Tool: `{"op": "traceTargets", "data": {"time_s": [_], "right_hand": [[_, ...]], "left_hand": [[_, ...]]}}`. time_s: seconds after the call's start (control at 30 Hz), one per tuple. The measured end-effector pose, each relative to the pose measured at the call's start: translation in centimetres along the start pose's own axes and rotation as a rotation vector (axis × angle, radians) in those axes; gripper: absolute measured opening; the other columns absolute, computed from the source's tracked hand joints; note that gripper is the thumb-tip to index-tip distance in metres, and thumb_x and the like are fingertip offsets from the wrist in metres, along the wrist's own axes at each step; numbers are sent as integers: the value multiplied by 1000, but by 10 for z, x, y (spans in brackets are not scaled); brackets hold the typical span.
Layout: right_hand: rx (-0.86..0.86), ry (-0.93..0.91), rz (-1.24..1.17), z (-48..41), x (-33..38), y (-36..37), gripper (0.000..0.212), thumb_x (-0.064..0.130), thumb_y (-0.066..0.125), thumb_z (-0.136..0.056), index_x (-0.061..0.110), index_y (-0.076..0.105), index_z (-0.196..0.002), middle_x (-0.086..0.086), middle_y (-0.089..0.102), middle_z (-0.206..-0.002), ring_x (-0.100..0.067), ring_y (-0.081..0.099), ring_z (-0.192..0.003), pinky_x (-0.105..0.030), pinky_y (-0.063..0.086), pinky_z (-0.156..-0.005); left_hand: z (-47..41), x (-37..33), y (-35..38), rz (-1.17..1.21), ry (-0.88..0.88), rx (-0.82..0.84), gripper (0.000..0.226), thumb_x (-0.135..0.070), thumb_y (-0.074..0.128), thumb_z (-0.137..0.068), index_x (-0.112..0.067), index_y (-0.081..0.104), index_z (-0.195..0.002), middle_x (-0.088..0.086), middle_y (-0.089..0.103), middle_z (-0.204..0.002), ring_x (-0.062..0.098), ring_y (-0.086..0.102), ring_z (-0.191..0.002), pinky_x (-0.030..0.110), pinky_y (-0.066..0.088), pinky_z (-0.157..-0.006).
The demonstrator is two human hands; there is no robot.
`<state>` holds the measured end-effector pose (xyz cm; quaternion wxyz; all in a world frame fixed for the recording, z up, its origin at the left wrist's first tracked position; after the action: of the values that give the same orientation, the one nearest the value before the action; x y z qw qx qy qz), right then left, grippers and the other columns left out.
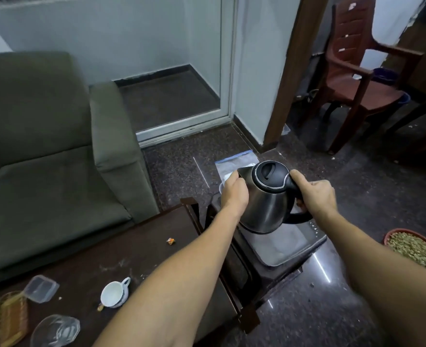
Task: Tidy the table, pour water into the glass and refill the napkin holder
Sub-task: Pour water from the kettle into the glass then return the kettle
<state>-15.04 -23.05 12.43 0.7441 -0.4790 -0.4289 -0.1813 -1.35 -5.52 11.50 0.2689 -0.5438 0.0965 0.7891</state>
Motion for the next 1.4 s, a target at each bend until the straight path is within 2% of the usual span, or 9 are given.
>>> {"op": "traceTargets", "data": {"time_s": [0.23, 0.47, 0.57, 0.67, 0.83, 0.97, 1.1, 1.2, 1.4], "right_hand": [[132, -115, -73, 54, 87, 52, 70, 72, 65, -71, 7, 64, -44, -11, 66, -49, -25, 64, -50, -45, 58, -73], [362, -164, -236, 147, 144, 137, 61, 75, 71, -67, 18, 65, -45, -12, 66, -53, -26, 63, -48, -41, 52, -60], [452, -171, -271, 192, 162, 174, 71, 81, 76, -61, 14, 61, -44, -20, 65, -54, -34, 66, -49, -46, 56, -57], [489, -223, -250, 236, 174, 203, 77, 87, 74, -56, 15, 55, -39, -10, 57, -44, -23, 57, -42, -37, 47, -55], [534, -239, -269, 306, 168, 237, 82, 91, 70, -59, 13, 53, -39, -10, 56, -43, -22, 52, -40, -31, 42, -50], [541, -262, -236, 348, 158, 257, 75, 79, 69, -72, 12, 56, -41, -11, 57, -44, -22, 53, -39, -30, 44, -46], [558, -249, -214, 383, 140, 276, 74, 74, 66, -76, 7, 56, -45, -8, 56, -43, -16, 50, -35, -20, 39, -39], [595, -192, -240, 404, 121, 297, 63, 63, 62, -78, 12, 55, -41, -6, 53, -42, -17, 47, -35, -22, 38, -36], [641, -61, -228, 415, 84, 322, 41, 45, 51, -70, 15, 57, -42, -13, 55, -47, -22, 41, -37, -30, 35, -44]], "left_hand": [[40, -21, -108, -8, 58, -143, 58, -20, 36, -92, -35, 55, -145, -1, 60, -146, 25, 52, -136, 46, 38, -118], [99, 12, -234, -15, 100, -396, 54, -46, 32, -108, -20, 48, -153, 0, 46, -159, 20, 39, -149, 31, 25, -120], [122, 33, -283, 27, 109, -506, 53, -40, 28, -111, -14, 47, -153, 5, 46, -159, 18, 37, -149, 27, 22, -121], [145, 49, -325, 49, 100, -591, 52, -35, 24, -112, -11, 51, -150, 10, 50, -155, 24, 42, -146, 36, 27, -122], [185, 88, -375, 82, 78, -647, 52, -37, 25, -112, -13, 51, -149, 9, 50, -156, 23, 41, -146, 34, 27, -122], [211, 130, -401, 67, 26, -677, 52, -37, 25, -112, -12, 49, -150, 10, 47, -157, 23, 39, -148, 29, 25, -119], [235, 175, -415, -26, -71, -715, 58, -47, 19, -110, -18, 50, -150, 8, 51, -155, 28, 43, -145, 38, 28, -118], [245, 206, -424, -14, -152, -730, 60, -49, 18, -109, -17, 55, -146, 11, 54, -151, 32, 45, -143, 41, 31, -117], [254, 243, -428, 61, -220, -716, 58, -44, 20, -110, -13, 57, -143, 14, 56, -148, 33, 47, -140, 38, 32, -113]]}}
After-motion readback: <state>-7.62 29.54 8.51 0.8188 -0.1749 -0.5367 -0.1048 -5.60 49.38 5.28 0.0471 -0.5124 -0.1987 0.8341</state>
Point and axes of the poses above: each hand's wrist, its own z-axis away from the middle knuckle, its own y-axis out of the palm, x = y × z, the point moved 5 cm from there along -z, towards the middle knuckle
